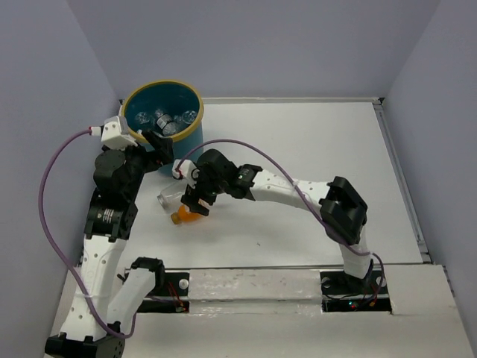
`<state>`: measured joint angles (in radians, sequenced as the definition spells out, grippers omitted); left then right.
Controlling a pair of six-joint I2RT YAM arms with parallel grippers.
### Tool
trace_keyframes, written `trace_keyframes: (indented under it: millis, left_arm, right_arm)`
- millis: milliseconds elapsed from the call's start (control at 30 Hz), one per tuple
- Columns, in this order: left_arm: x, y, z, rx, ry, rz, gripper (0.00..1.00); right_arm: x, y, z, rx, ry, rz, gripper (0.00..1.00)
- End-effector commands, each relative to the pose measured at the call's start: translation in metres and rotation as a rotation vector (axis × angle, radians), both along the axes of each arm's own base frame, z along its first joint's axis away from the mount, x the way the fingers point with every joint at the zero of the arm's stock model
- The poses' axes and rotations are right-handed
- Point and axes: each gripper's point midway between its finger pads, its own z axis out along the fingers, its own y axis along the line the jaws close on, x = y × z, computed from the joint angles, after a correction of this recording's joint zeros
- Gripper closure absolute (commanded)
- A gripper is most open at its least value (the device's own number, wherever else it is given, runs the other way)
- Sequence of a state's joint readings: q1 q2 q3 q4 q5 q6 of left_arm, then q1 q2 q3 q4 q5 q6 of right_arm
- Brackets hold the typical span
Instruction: Put the plastic bottles in the bin
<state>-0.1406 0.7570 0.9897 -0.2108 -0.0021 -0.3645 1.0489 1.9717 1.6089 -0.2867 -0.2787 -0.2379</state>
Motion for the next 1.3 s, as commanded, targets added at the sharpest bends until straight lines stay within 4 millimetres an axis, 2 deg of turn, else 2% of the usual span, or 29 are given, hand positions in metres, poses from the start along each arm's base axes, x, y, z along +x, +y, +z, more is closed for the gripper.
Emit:
trace_keyframes:
  millis: [0,33,67,133,167,233,333,400,600,633,800,833,867,900,1033,1167,1267]
  left_arm:
    - [-0.024,0.007,-0.009,0.03,0.002,0.025,0.01]
    - [-0.028,0.005,-0.012,0.039,0.006,0.026,0.01]
    - [-0.031,0.005,-0.016,0.048,0.009,0.027,0.01]
    - [-0.033,0.007,-0.017,0.054,0.01,0.049,0.01]
    - [-0.035,0.004,-0.015,0.06,0.003,0.041,0.01]
    - [-0.041,0.006,-0.009,0.065,-0.013,0.056,0.01]
    - [-0.048,0.01,0.001,0.067,-0.047,0.082,0.01]
    - [-0.049,0.008,0.001,0.067,-0.054,0.075,0.01]
    - [-0.052,0.004,-0.002,0.072,-0.056,0.053,0.01]
    - [-0.052,0.004,-0.003,0.071,-0.055,0.053,0.01]
    - [-0.052,0.003,-0.006,0.067,-0.049,0.052,0.01]
    - [-0.052,0.003,-0.006,0.065,-0.049,0.05,0.01]
    - [-0.052,0.003,-0.006,0.063,-0.047,0.052,0.01]
    - [-0.053,0.003,-0.006,0.06,-0.047,0.051,0.01]
    - [-0.053,0.002,-0.007,0.054,-0.038,0.048,0.01]
    - [-0.053,0.002,-0.01,0.051,-0.026,0.05,0.01]
    - [-0.053,0.002,-0.016,0.047,-0.01,0.052,0.01]
  right_arm:
    - [-0.007,0.012,0.001,-0.058,-0.038,0.121,0.12]
    - [-0.011,0.015,-0.011,-0.085,-0.026,0.137,0.11]
    - [-0.006,0.02,-0.006,-0.08,-0.047,0.134,0.1]
    - [-0.009,0.023,-0.013,-0.106,-0.037,0.144,0.1]
    - [-0.013,0.026,-0.024,-0.131,-0.023,0.155,0.1]
    - [-0.011,0.026,-0.03,-0.153,-0.019,0.147,0.1]
    - [-0.022,0.029,-0.045,-0.177,0.001,0.158,0.11]
    - [-0.027,0.029,-0.058,-0.201,0.014,0.159,0.12]
    - [-0.027,0.019,-0.081,-0.235,0.03,0.111,0.16]
    - [-0.025,0.024,-0.073,-0.196,0.015,0.103,0.16]
    - [-0.029,0.029,-0.074,-0.135,0.025,0.063,0.16]
    - [-0.029,0.026,-0.08,-0.133,0.027,0.053,0.17]
    - [-0.031,0.036,-0.072,-0.078,0.009,0.053,0.18]
    - [-0.032,0.038,-0.065,-0.041,0.019,0.033,0.18]
    - [-0.037,0.049,-0.057,0.055,0.027,0.018,0.08]
    - [-0.036,0.051,-0.066,0.049,0.037,0.013,0.06]
    - [-0.033,0.058,-0.065,0.086,0.025,0.013,0.08]
